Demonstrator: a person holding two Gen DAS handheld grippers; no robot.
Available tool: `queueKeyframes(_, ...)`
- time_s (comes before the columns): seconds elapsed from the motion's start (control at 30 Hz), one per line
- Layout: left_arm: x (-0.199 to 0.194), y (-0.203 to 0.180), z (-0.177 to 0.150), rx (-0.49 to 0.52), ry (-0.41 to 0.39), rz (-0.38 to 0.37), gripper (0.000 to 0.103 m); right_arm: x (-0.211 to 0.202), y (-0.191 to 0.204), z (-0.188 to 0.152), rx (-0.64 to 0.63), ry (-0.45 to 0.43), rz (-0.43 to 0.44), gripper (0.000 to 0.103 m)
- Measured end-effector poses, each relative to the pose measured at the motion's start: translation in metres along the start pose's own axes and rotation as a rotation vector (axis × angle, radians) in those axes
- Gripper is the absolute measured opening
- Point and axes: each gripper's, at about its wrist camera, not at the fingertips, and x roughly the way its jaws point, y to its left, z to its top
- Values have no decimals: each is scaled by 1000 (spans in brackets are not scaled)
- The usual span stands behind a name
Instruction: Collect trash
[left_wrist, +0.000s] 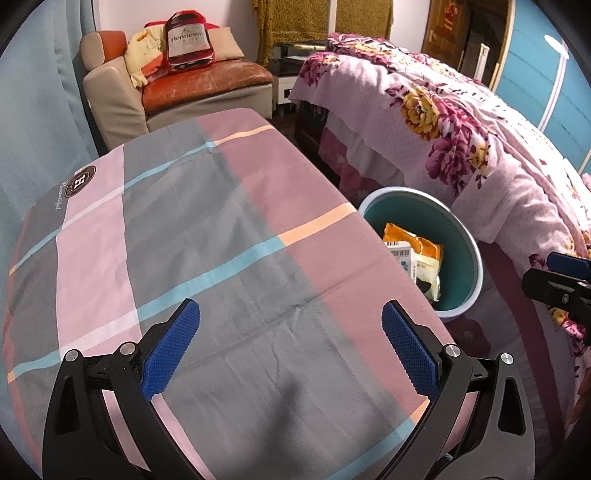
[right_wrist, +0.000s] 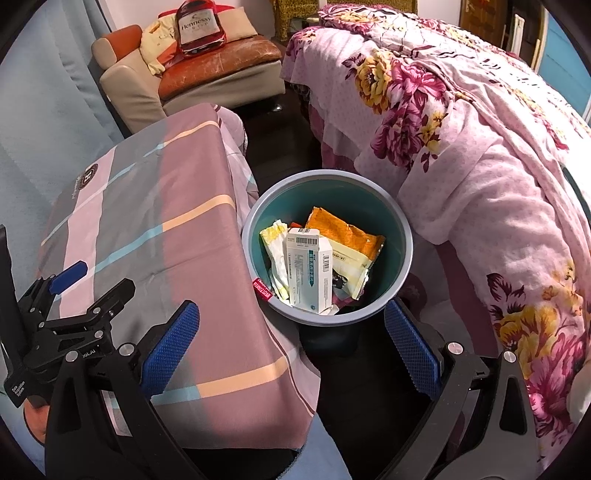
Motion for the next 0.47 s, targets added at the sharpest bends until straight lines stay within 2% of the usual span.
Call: queueKeyframes(0.47,16,8,-1,-14,38,-16,99,11,0,4,14,18,-15,96)
